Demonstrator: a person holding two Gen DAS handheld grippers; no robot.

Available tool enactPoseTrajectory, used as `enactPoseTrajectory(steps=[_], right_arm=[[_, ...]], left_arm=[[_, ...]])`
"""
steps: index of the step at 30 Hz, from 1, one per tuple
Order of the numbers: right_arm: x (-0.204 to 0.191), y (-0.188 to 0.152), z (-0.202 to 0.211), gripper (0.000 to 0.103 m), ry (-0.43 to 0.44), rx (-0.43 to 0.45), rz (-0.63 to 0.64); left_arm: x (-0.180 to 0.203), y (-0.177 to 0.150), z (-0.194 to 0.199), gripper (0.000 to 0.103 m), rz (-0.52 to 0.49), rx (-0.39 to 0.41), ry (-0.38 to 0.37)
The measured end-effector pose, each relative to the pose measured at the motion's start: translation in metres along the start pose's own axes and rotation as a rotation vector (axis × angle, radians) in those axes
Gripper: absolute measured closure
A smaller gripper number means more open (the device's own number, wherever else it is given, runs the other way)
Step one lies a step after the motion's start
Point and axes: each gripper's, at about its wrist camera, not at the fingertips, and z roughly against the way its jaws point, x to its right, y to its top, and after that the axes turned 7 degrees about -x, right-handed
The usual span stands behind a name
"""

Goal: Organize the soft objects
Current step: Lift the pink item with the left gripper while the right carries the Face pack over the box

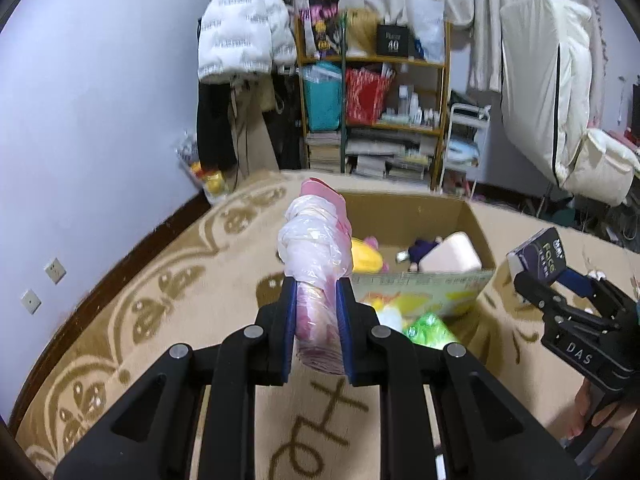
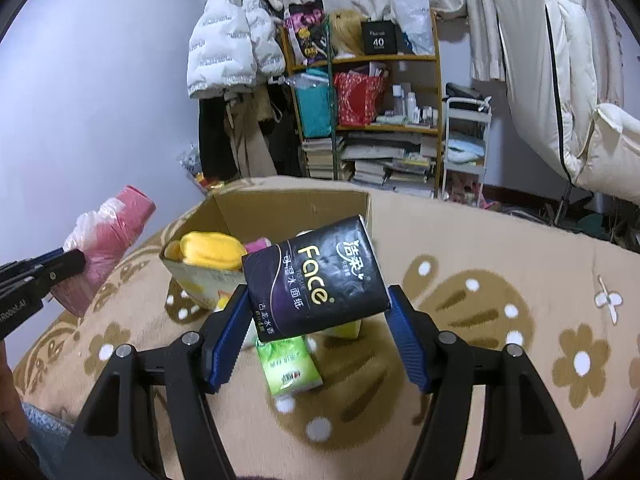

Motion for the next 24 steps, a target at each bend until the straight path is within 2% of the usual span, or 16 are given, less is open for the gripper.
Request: enactPoseTrajectory(steps=[4, 12, 17, 24], right_arm=[[0.0, 0.006, -0.001, 0.032, 0.006, 0.027, -0.001], [0.0, 0.018, -0.006, 0.032, 0.019, 0.062, 0.006], [0.0, 0.027, -0.013, 0.032, 0.022, 0.075, 0.02], [-0.002, 0.04, -0.027, 0.032, 0.024, 0.081, 0.036]], left_arm=[[0.004, 0.007, 0.007, 0.085, -0.024, 0.07, 0.016], [0.017, 0.024, 0.007, 0.085, -0.065, 0.152, -0.004], [0.027, 0.035, 0.003, 0.085, -0.088, 0.183, 0.0], [0.037, 0.047, -0.017, 0.085, -0.122, 0.188, 0.017]])
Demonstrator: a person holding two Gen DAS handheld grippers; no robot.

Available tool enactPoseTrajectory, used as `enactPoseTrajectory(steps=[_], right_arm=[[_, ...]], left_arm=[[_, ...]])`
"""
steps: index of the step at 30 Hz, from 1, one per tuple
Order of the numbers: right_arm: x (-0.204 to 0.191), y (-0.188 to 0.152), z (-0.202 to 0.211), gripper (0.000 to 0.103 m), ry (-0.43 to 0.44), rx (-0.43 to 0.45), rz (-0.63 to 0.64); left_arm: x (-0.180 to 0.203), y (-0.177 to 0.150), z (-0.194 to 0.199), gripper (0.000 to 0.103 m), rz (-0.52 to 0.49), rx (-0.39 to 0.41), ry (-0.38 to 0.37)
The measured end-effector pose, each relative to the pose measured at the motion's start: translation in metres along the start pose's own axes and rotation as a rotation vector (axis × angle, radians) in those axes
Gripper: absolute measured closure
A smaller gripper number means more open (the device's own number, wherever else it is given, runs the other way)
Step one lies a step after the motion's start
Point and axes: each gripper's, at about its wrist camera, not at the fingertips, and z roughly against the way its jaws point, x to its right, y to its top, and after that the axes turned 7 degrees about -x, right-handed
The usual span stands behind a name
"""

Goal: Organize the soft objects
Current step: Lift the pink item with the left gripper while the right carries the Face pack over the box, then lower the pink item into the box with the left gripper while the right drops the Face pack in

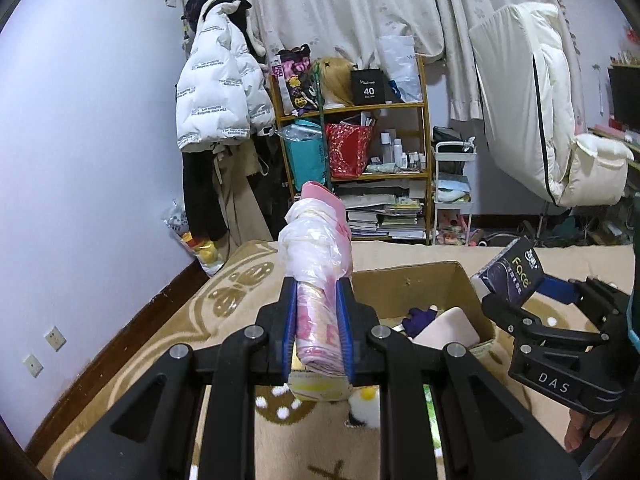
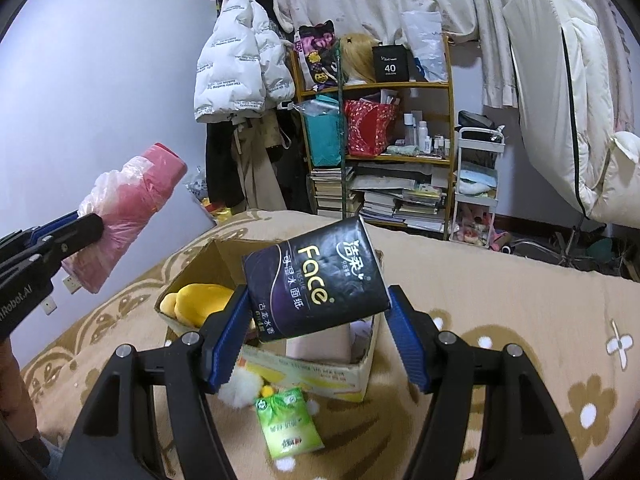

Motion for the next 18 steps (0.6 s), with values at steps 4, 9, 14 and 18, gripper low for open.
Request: enactPoseTrajectory(steps=[4, 9, 14, 18], right_arm=[[-0.001, 0.005, -0.011, 0.032, 0.008, -0.006, 0.008], [-0.003, 0.014, -0.022, 0.032, 0.013, 0.006, 0.031], [0.003, 0.023, -0.035, 0.032, 0.019, 0.014, 0.035], [0.011, 0.027, -0.048, 0.032, 0.025, 0.004, 0.024]], left_arm=[[0.005, 0.003, -0.015, 0.085, -0.01, -0.012, 0.003], [0.01, 0.004, -0.031, 0.085, -0.032, -0.018, 0.012], [0.009, 0.005, -0.049, 0.085, -0.011, -0.043, -0.001], [0.004, 0.003, -0.063, 0.085, 0.007, -0.068, -0.015]])
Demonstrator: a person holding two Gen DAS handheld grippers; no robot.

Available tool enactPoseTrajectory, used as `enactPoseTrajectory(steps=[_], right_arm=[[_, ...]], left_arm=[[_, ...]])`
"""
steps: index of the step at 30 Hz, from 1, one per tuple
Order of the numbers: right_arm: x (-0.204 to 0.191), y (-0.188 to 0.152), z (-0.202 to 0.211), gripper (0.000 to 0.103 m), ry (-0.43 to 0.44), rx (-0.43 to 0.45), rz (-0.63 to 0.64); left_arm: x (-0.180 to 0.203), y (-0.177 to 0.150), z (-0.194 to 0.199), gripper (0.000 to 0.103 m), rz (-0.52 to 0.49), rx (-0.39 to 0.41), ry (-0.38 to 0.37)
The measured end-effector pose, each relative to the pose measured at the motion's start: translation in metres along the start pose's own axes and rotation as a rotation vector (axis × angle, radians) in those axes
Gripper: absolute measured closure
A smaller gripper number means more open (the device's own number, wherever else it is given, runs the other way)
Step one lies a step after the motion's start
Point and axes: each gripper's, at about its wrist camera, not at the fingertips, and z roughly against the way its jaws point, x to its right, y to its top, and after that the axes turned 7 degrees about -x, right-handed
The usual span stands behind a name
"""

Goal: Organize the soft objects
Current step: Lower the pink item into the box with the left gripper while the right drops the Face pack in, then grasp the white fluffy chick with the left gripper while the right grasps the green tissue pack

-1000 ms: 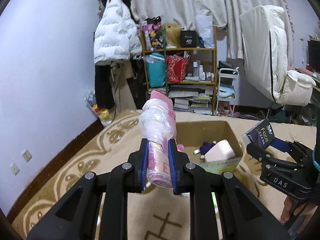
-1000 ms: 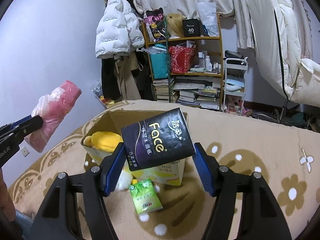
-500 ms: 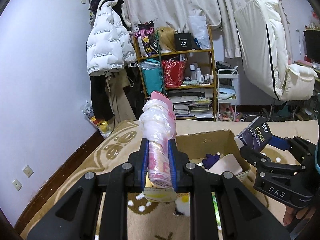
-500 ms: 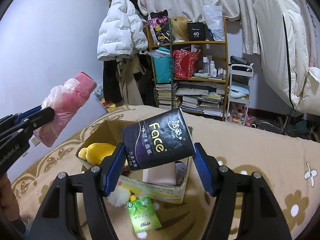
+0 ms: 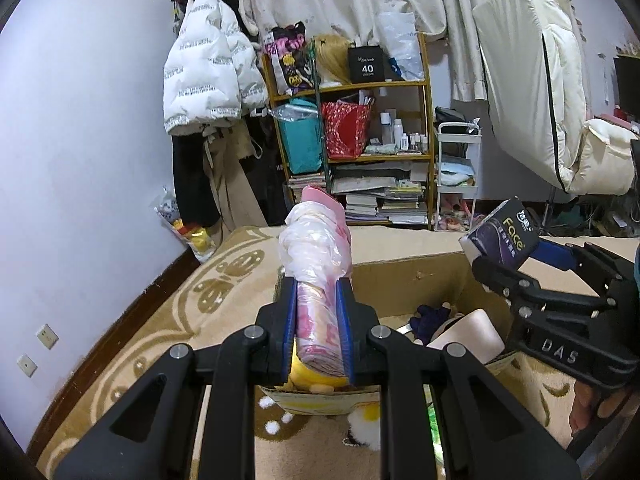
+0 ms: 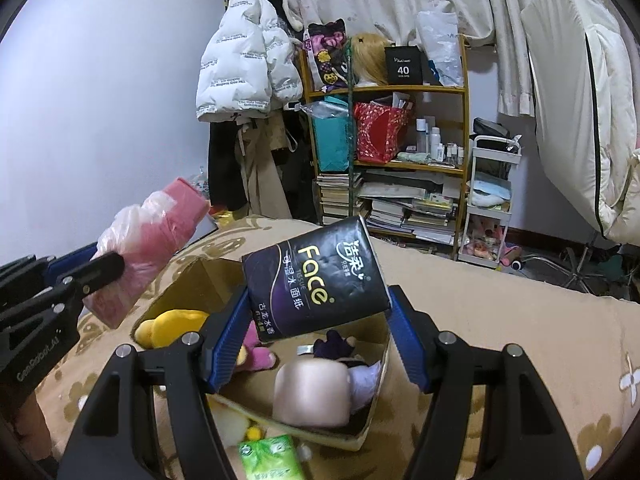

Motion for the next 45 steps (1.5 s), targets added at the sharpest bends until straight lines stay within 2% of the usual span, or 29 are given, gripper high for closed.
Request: enactPoseTrajectory(steps=[7, 11, 24, 30, 34, 40, 42, 45], right_arm=[[0.016, -0.001, -0.019, 0.032, 0.078, -0.046, -0.077], [0.013, -0.006, -0.029, 0.031, 0.092, -0.074, -0.066], [0.018, -0.014, -0.041, 0.03, 0.124, -0.126, -0.077], [0.017, -0.016, -0.029, 0.02, 0.113, -0.115, -0.08], [0.015, -0.018, -0.016, 0.008, 0.1, -0.108, -0.08], [0.013, -0.022, 0.005, 0.002, 0.084, -0.104, -0.08], [0.014, -0.023, 0.011, 0.002, 0.082, -0.106, -0.085], [0.015, -0.026, 0.02, 0.001, 0.08, -0.114, -0.096]], left_arm=[[-0.005, -0.004, -0.027, 0.085, 0.038, -0.072, -0.055], [-0.007, -0.006, -0.039, 0.085, 0.064, -0.111, -0.084], [-0.009, -0.012, -0.051, 0.084, 0.06, -0.179, -0.044], [-0.017, -0.015, -0.045, 0.082, 0.072, -0.213, -0.028], [-0.022, -0.017, -0.037, 0.081, 0.085, -0.226, -0.032], [-0.027, -0.02, -0.016, 0.069, 0.114, -0.221, -0.027], [-0.026, -0.02, -0.009, 0.058, 0.109, -0.219, -0.024], [-0.026, -0.022, 0.003, 0.049, 0.106, -0.213, -0.023]])
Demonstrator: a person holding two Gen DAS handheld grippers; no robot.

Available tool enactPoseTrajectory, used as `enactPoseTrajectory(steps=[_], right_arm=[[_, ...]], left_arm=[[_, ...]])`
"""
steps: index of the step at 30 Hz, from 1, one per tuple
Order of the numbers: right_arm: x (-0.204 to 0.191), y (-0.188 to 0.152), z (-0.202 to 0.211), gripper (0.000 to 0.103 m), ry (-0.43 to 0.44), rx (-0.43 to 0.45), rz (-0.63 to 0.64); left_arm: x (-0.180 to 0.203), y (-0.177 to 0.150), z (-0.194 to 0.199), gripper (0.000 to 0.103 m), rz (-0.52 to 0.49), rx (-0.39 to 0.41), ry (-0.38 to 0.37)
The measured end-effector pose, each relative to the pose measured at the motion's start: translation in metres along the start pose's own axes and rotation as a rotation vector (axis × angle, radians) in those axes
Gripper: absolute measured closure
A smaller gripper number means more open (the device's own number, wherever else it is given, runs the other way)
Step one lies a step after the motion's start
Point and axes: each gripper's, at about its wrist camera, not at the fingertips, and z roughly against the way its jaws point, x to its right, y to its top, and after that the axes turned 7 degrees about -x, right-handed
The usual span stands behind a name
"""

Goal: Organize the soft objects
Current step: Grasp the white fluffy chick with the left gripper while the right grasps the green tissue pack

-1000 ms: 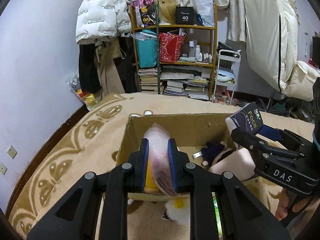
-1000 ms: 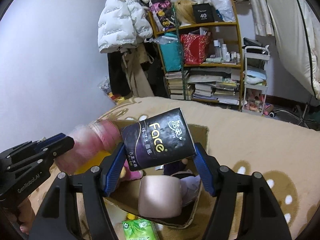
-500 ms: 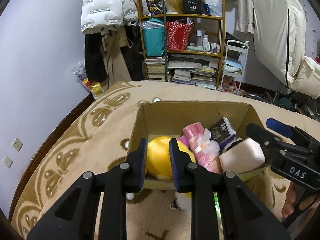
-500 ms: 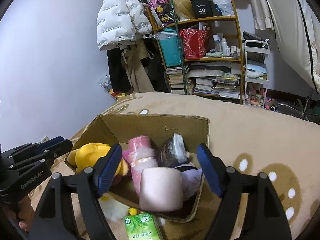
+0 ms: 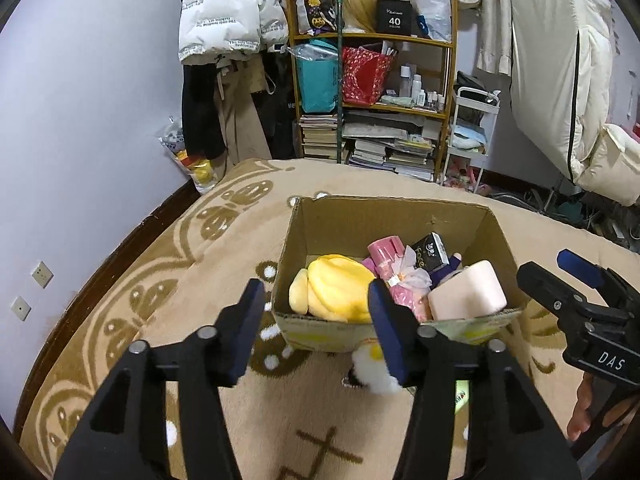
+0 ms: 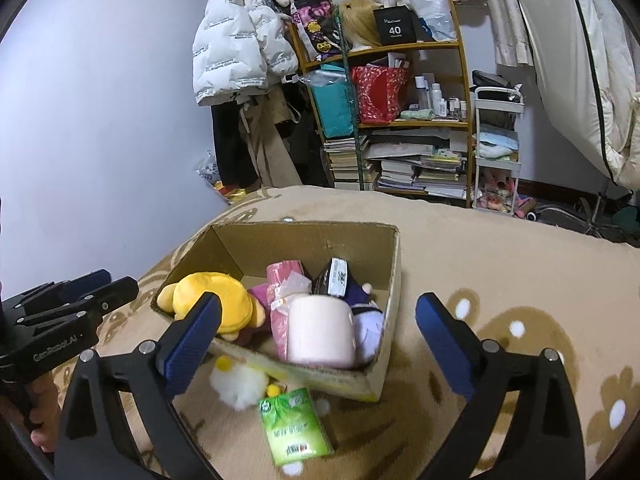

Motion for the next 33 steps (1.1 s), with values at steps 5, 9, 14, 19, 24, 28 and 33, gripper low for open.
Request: enactPoseTrajectory(steps=[5, 9, 14, 19, 24, 28, 33], right_arm=[[0.001, -0.009, 0.015, 0.001, -0.01, -0.003, -0.018], [0.0, -0.014, 0.02, 0.001, -0.015, -0.011, -0.027], [-0.004, -0.028, 0.024, 0.001, -0.022, -0.033, -0.022], [-0.008, -0.038, 0.021, 0.0, -0.033, -0.067, -0.007], [-0.009, -0.048, 0.01, 0.0, -0.04, -0.103, 0.001], [-0.009, -0.055, -0.007, 0.0, -0.044, -0.152, -0.002], [-0.011, -0.061, -0.027, 0.0, -0.059, -0.202, 0.018]], left_arm=[[-0.002, -0.008, 0.012, 0.033, -0.002, -0.016, -0.01], [-0.001, -0.014, 0.023, 0.022, -0.016, -0.013, -0.014], [0.0, -0.021, 0.029, 0.011, -0.033, -0.021, -0.007], [-0.002, -0.025, 0.026, 0.008, -0.018, -0.051, -0.017], [-0.001, -0.026, 0.014, 0.005, -0.043, -0.101, -0.019], [0.001, -0.027, 0.0, 0.005, -0.055, -0.139, -0.034], [0.001, -0.029, -0.024, 0.005, -0.05, -0.2, -0.056]])
